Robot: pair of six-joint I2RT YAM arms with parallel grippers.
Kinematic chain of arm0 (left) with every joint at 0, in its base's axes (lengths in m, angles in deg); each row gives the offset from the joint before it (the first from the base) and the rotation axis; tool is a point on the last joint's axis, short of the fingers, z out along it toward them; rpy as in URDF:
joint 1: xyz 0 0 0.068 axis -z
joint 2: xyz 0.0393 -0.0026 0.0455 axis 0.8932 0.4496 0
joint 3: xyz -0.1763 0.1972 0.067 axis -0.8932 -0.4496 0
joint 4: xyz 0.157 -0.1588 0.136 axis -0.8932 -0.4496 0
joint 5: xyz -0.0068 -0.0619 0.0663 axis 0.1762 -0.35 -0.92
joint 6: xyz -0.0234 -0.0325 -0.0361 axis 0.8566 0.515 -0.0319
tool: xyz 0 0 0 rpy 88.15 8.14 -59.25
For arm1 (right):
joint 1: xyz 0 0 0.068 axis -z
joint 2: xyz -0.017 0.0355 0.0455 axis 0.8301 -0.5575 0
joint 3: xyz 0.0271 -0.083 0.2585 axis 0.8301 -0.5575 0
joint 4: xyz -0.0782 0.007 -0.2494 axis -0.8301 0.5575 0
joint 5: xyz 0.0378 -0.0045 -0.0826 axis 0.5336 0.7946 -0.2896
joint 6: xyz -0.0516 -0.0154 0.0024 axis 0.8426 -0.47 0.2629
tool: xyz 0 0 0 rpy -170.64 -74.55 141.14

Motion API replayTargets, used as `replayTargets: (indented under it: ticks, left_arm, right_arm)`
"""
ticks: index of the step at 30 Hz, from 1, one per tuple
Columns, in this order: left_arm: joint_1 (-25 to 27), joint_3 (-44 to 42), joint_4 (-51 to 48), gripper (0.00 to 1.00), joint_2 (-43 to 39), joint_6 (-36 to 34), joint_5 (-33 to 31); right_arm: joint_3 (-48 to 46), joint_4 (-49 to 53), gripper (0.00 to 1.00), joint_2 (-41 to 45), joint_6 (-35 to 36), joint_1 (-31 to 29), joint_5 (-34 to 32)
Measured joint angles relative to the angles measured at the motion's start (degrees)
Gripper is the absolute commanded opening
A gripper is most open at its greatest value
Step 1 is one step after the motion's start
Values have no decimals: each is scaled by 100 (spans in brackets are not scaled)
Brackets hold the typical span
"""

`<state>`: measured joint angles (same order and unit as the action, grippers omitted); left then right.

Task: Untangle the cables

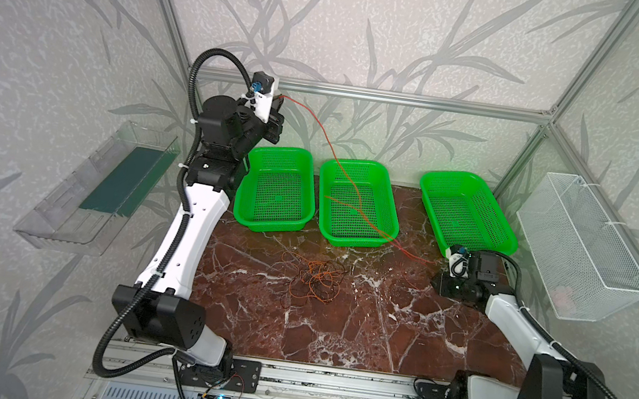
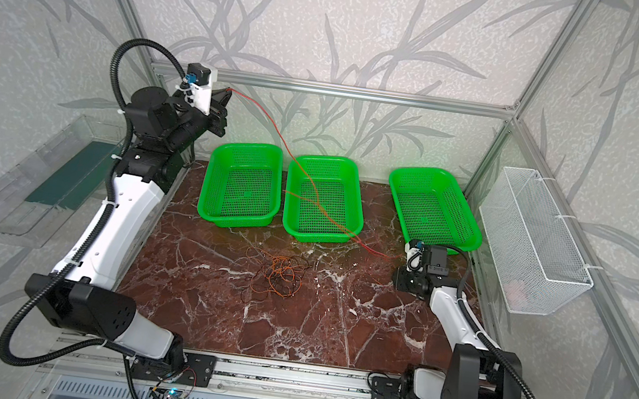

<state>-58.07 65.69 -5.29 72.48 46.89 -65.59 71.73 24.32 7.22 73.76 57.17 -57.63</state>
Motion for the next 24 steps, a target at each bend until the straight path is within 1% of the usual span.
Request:
replayTargets:
  ticks: [4, 7, 9, 11, 13, 16, 20, 24]
  left_arm:
    - [498, -20, -127, 0, -11, -48, 240]
    - [957, -17, -232, 0, -146, -197, 413]
    - [1233, 17, -332, 0, -267, -297, 474]
    - [1412, 81, -415, 0, -400, -374, 514]
    - [1488, 162, -494, 0, -529, -457, 520]
    - [1631, 280, -599, 0, -721, -614, 485]
    - [1912, 299, -758, 0, -925, -804, 409]
    - [2177, 295, -872, 0, -953, -949, 321]
  right_arm:
    - [9, 83, 67, 643, 63, -90, 168]
    - [-39, -245, 68, 1377, 127, -142, 533]
    - [-70, -623, 69, 1779, 173, -372, 846]
    - [-20, -903, 69, 1897, 238, -734, 1056]
    - [192, -1001, 70, 1766, 308, -1152, 1163]
    - [713, -1244, 71, 1259, 358, -1902, 1202]
    - [1451, -1845, 73, 481, 374, -2944, 1261]
    - [2192, -2461, 72, -444, 345, -3687, 1311]
